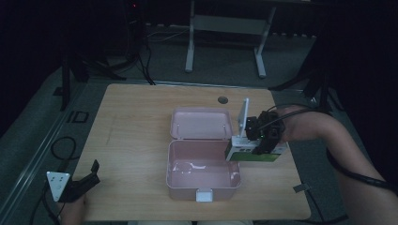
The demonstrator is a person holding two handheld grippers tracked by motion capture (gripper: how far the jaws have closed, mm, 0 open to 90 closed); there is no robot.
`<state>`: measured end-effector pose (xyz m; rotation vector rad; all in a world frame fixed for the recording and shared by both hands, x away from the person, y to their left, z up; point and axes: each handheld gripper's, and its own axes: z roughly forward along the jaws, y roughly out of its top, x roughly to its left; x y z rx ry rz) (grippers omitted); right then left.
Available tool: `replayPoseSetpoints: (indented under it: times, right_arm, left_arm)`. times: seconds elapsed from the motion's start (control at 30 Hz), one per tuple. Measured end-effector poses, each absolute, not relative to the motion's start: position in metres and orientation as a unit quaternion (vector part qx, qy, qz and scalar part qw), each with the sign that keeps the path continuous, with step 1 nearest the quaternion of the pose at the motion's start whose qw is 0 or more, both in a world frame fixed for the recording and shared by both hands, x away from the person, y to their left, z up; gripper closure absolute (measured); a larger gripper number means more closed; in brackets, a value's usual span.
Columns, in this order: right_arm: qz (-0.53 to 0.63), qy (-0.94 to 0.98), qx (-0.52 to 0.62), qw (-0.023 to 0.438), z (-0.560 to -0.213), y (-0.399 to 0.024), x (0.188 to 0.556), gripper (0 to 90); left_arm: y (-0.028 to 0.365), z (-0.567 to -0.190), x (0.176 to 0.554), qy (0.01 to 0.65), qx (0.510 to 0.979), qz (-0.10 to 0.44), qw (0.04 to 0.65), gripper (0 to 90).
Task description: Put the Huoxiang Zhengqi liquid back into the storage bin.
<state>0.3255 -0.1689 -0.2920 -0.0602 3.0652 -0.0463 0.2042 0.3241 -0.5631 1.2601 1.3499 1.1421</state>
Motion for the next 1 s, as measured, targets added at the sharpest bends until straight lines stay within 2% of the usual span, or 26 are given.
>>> replayPoseSetpoints:
  times: [0.53,1.0]
  right_arm:
    - [-0.023,0.997,-0.070,0.025,-0.313,-0.093,0.309,61.8]
    - [-0.023,0.998,-0.064,0.018,-0.345,-0.067,0.307,61.7]
  left_arm:
    - [0.325,-0.563,0.204,0.548,0.513,0.466,0.469,1.1]
    - [0.326,-0.563,0.204,0.549,0.513,0.466,0.468,1.1]
